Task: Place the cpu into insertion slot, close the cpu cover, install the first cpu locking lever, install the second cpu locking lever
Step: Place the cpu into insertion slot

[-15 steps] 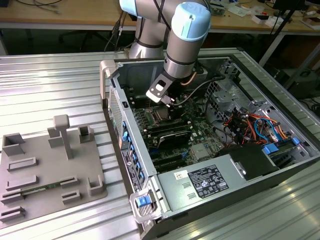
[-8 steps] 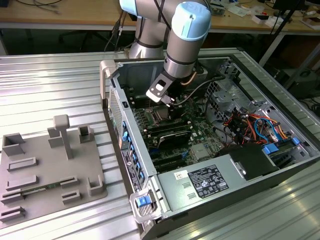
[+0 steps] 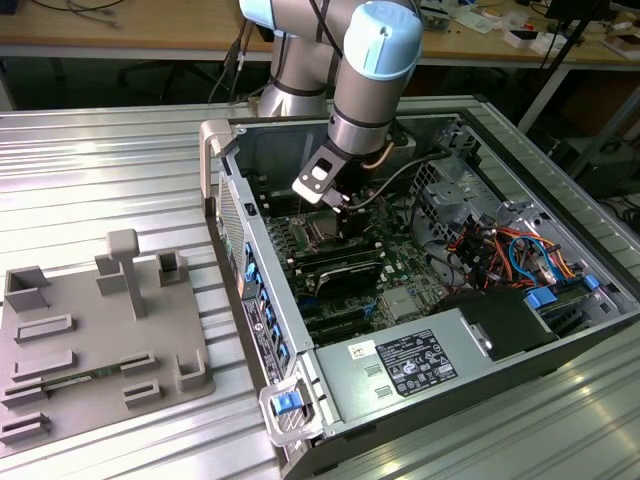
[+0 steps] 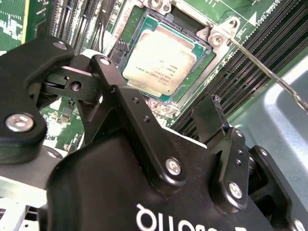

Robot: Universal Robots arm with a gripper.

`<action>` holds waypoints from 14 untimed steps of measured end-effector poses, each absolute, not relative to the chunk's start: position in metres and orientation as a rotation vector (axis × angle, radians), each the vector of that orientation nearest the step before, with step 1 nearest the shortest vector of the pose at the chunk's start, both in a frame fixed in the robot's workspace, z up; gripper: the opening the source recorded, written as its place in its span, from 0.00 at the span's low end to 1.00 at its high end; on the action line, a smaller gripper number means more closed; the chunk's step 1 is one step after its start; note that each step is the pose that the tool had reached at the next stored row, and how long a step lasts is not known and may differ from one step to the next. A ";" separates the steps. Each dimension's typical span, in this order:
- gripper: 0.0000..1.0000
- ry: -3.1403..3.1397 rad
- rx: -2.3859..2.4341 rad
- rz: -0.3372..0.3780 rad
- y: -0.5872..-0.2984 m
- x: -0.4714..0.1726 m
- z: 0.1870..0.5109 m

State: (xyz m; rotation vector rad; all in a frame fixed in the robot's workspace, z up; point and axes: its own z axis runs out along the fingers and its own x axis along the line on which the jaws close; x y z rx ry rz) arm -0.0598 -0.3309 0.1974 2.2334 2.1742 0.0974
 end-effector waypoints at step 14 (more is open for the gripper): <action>0.84 2.189 2.242 0.124 -0.332 -0.074 0.197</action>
